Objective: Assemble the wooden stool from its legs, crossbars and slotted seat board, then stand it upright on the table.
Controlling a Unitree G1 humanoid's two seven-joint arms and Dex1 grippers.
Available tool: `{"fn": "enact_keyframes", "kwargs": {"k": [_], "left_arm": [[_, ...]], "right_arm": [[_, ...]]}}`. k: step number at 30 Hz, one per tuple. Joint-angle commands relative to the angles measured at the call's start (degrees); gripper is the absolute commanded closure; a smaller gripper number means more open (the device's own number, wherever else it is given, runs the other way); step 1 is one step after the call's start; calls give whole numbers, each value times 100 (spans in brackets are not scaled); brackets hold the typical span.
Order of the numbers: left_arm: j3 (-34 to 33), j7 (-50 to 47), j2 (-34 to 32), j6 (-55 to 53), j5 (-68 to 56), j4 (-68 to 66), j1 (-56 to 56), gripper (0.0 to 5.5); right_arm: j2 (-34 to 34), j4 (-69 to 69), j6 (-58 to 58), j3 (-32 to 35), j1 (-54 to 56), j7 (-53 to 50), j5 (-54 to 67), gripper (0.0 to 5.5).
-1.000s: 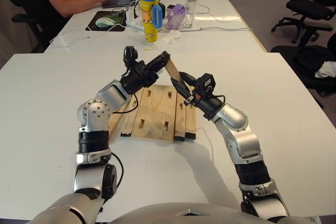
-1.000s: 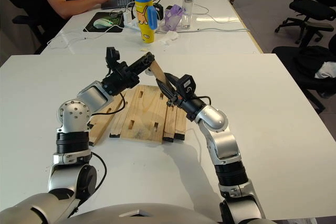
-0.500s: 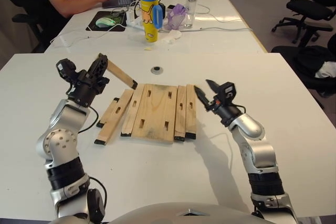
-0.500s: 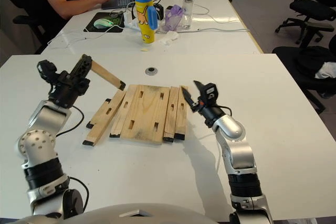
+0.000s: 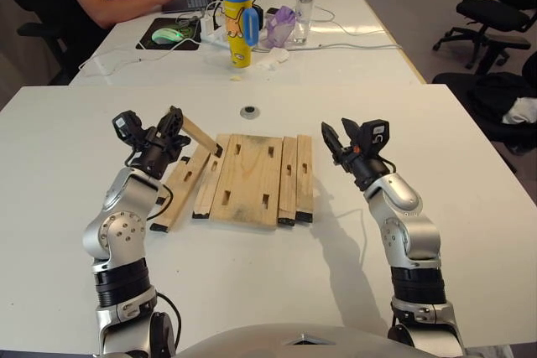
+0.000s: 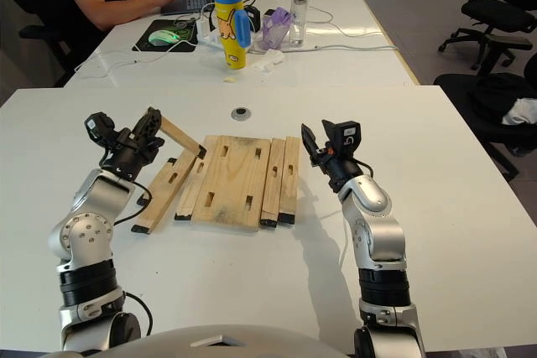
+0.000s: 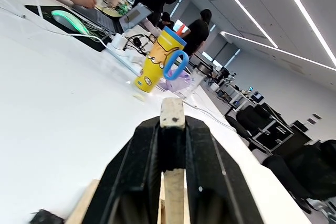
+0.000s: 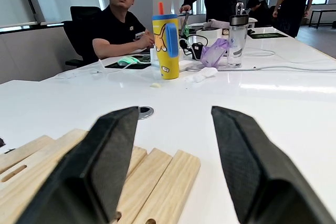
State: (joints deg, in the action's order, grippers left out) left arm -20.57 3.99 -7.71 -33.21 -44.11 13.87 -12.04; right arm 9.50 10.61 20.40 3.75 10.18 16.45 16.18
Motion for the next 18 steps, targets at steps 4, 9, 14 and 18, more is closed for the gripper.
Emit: {"fn": "enact_keyframes", "kwargs": {"k": [4,9,14,18], "left_arm": [[21,-4,-6,303,415,-303,226,505],[105,52,33,429,542,-475,171,505],[163,124,50,448,555,-579,129,505],[245,183,40,512,639,-664,114,505]], "right_arm": [[-52,-42,136,-91,55,-40,9,295],[-45,-76,173,-111,102,-14,21,295],[-54,-93,189,-101,152,-12,34,295],[-73,-95,203,-144,173,-3,28,295]]}}
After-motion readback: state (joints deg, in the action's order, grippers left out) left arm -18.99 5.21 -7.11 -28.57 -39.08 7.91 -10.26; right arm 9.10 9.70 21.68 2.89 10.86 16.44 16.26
